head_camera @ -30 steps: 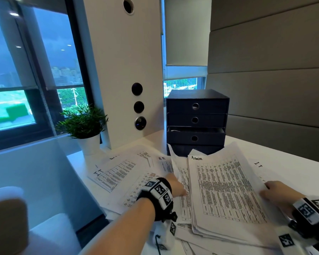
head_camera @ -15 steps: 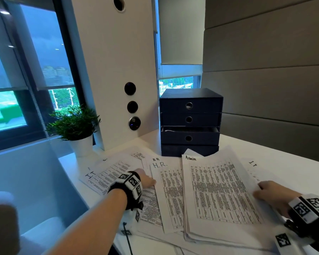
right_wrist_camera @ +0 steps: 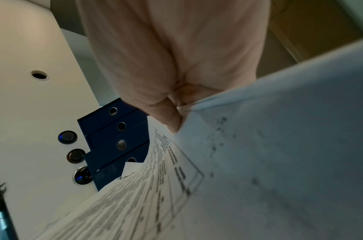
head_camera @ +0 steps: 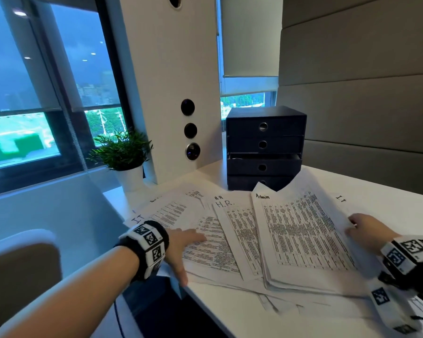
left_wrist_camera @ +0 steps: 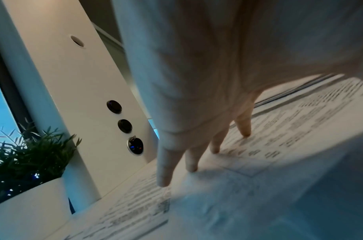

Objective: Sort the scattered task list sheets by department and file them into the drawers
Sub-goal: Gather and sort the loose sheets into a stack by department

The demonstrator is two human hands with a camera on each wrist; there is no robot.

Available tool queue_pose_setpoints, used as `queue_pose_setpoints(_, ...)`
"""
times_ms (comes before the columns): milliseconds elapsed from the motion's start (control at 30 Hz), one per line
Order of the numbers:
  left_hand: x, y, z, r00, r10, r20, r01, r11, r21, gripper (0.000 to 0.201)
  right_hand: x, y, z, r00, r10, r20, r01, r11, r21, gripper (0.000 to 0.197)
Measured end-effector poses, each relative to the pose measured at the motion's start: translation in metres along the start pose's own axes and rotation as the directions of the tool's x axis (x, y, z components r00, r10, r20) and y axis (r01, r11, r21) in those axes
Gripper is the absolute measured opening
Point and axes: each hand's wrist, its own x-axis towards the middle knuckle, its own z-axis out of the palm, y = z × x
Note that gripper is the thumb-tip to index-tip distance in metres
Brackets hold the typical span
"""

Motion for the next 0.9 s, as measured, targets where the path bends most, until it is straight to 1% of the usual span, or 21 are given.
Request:
queue_pose_setpoints(33,-0.003,0.002,0.0,1.0,0.026,-0.006,-0.027,0.999,-0.026,0.104,-0.001,-0.003,0.001,1.0,0.011,0.0,-0.011,1.0,0.005,0.006)
queue_pose_setpoints(100,-0.006,0.003,-0.001,0.996,0.047,-0.069,-0.052,0.997,-0.065,0.074,-0.002,-0.007,0.002,1.0,0.018,0.003,-0.018,1.0,-0.001,0.016)
queue_pose_setpoints(167,-0.009,0.005,-0.004,0.984,0.041,-0.175,-0.045,0.999,-0.018,0.041,-0.005,-0.011,0.004,1.0,0.022,0.001,-0.022,1.0,-0.012,0.025)
queue_pose_setpoints(200,-0.009,0.005,-0.005,0.971,0.038,-0.238,-0.033,0.999,0.028,0.03,-0.007,-0.012,0.004,1.0,0.025,0.0,-0.025,1.0,-0.017,0.026)
queue_pose_setpoints(233,-0.009,0.004,-0.007,0.951,0.045,-0.305,-0.025,0.997,0.072,0.023,-0.009,-0.013,0.004,1.0,0.025,0.005,-0.025,0.999,-0.02,0.026)
queue_pose_setpoints(300,-0.009,0.001,-0.01,0.902,0.035,-0.431,0.03,0.989,0.143,0.021,-0.011,-0.013,0.006,0.999,0.034,0.027,-0.033,0.999,-0.011,0.024)
queue_pose_setpoints(400,-0.008,-0.01,-0.016,0.784,-0.005,-0.621,0.129,0.98,0.155,0.023,-0.014,-0.013,0.007,0.997,0.062,0.051,-0.065,0.996,0.058,0.017)
queue_pose_setpoints(433,-0.007,-0.013,-0.018,0.738,-0.023,-0.674,0.171,0.973,0.153,0.022,-0.015,-0.013,0.008,0.996,0.071,0.048,-0.074,0.994,0.079,0.016)
queue_pose_setpoints(467,-0.006,-0.016,-0.019,0.681,-0.047,-0.731,0.211,0.968,0.135,0.021,-0.014,-0.013,0.009,0.996,0.079,0.044,-0.083,0.992,0.096,0.015)
queue_pose_setpoints(533,-0.003,-0.022,-0.017,0.548,-0.143,-0.824,0.248,0.969,-0.003,0.016,-0.014,-0.014,0.01,0.995,0.093,0.041,-0.097,0.989,0.109,0.017)
queue_pose_setpoints(567,0.001,-0.024,-0.014,0.509,-0.23,-0.83,0.25,0.962,-0.114,0.014,-0.013,-0.013,0.011,0.994,0.102,0.045,-0.106,0.988,0.113,0.02)
queue_pose_setpoints(600,0.004,-0.026,-0.01,0.495,-0.334,-0.802,0.221,0.941,-0.256,0.012,-0.013,-0.013,0.011,0.993,0.108,0.054,-0.113,0.987,0.113,0.022)
queue_pose_setpoints(633,0.008,-0.027,-0.005,0.514,-0.431,-0.741,0.146,0.896,-0.42,0.01,-0.013,-0.013,0.011,0.992,0.109,0.061,-0.115,0.987,0.108,0.023)
queue_pose_setpoints(667,0.012,-0.029,0.0,0.561,-0.498,-0.661,0.068,0.824,-0.563,0.015,-0.013,-0.013,0.011,0.992,0.108,0.065,-0.114,0.988,0.104,0.023)
queue_pose_setpoints(700,0.017,-0.032,0.005,0.61,-0.547,-0.574,0.011,0.73,-0.684,0.034,-0.013,-0.014,0.011,0.992,0.106,0.068,-0.113,0.989,0.099,0.023)
queue_pose_setpoints(733,0.021,-0.037,0.009,0.661,-0.566,-0.492,-0.012,0.648,-0.761,0.06,-0.013,-0.014,0.01,0.992,0.106,0.069,-0.113,0.989,0.096,0.023)
queue_pose_setpoints(767,0.021,-0.037,0.011,0.705,-0.563,-0.431,-0.009,0.601,-0.799,0.083,-0.013,-0.013,0.01,0.992,0.107,0.071,-0.113,0.989,0.093,0.023)
queue_pose_setpoints(800,0.025,-0.041,0.013,0.734,-0.553,-0.394,0.002,0.581,-0.814,0.096,-0.013,-0.013,0.01,0.991,0.109,0.075,-0.116,0.989,0.092,0.024)
queue_pose_setpoints(833,0.025,-0.038,0.011,0.73,-0.565,-0.386,-0.011,0.555,-0.832,0.099,-0.013,-0.013,0.01,0.99,0.112,0.08,-0.119,0.989,0.092,0.024)
queue_pose_setpoints(867,0.028,-0.039,0.009,0.697,-0.609,-0.379,-0.035,0.498,-0.866,0.096,-0.013,-0.013,0.01,0.99,0.115,0.084,-0.122,0.988,0.092,0.024)
queue_pose_setpoints(900,0.026,-0.036,0.006,0.667,-0.66,-0.346,-0.058,0.417,-0.907,0.091,-0.012,-0.012,0.01,0.989,0.116,0.087,-0.124,0.988,0.089,0.024)
